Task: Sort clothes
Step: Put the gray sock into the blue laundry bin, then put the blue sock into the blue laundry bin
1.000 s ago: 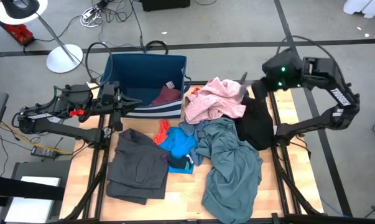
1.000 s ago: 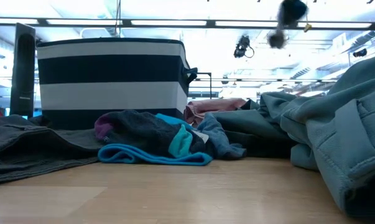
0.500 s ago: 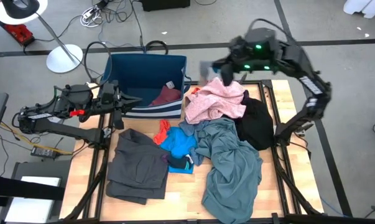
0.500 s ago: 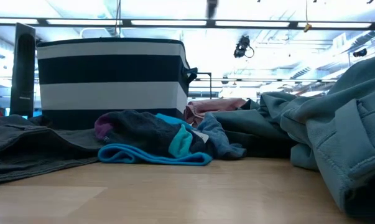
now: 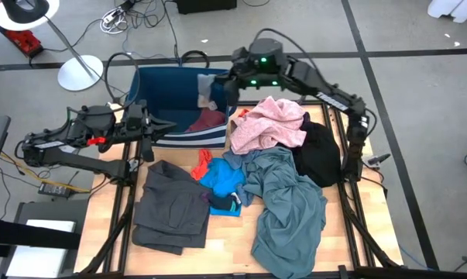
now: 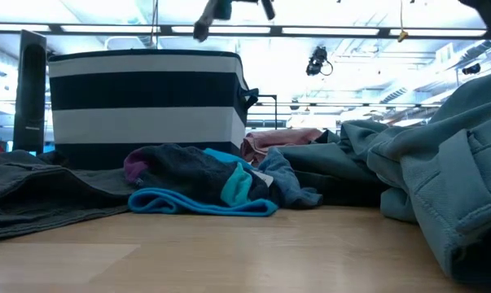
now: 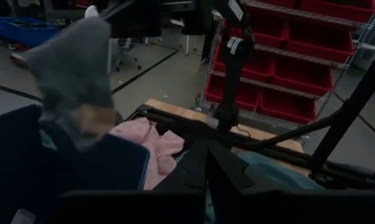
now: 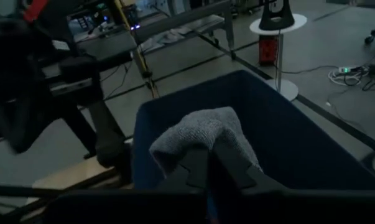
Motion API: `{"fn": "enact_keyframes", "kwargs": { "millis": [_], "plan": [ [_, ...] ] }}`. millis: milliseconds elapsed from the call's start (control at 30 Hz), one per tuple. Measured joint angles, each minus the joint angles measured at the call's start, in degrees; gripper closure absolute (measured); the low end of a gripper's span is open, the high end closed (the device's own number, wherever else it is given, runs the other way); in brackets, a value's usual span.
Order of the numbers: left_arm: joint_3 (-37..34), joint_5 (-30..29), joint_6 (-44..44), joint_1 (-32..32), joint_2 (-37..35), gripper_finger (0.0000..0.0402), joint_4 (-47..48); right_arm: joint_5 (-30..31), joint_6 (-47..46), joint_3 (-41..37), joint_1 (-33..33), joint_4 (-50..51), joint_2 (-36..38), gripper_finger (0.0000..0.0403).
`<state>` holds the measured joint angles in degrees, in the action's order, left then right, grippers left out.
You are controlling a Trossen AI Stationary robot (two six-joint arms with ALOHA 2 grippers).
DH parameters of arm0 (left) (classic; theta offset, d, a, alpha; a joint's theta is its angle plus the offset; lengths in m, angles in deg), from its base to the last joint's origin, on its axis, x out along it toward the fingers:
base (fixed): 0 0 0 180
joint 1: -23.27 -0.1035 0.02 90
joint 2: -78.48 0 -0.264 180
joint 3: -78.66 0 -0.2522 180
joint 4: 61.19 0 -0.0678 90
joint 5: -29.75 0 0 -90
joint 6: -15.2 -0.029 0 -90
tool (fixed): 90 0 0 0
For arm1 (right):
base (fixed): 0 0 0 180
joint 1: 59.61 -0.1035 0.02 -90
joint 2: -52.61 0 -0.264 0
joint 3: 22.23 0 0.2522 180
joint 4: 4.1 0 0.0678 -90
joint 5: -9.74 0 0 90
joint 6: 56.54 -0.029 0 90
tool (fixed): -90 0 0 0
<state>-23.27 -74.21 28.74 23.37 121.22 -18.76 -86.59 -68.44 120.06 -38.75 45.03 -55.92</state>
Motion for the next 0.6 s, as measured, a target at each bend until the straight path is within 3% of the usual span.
{"fn": "enact_keyframes", "kwargs": {
  "millis": [233, 600],
  "plan": [
    [0.0, -0.1, 0.2, 0.0, -3.1, 0.0387, 3.0, 0.0, 0.5, 0.0, 0.0, -3.5, -5.0, 0.036],
    [0.0, 0.0, 0.2, 0.0, -5.4, 0.0387, 5.1, -1.0, 0.1, 0.0, 0.7, -3.6, -7.2, 0.023]
  ]
}}
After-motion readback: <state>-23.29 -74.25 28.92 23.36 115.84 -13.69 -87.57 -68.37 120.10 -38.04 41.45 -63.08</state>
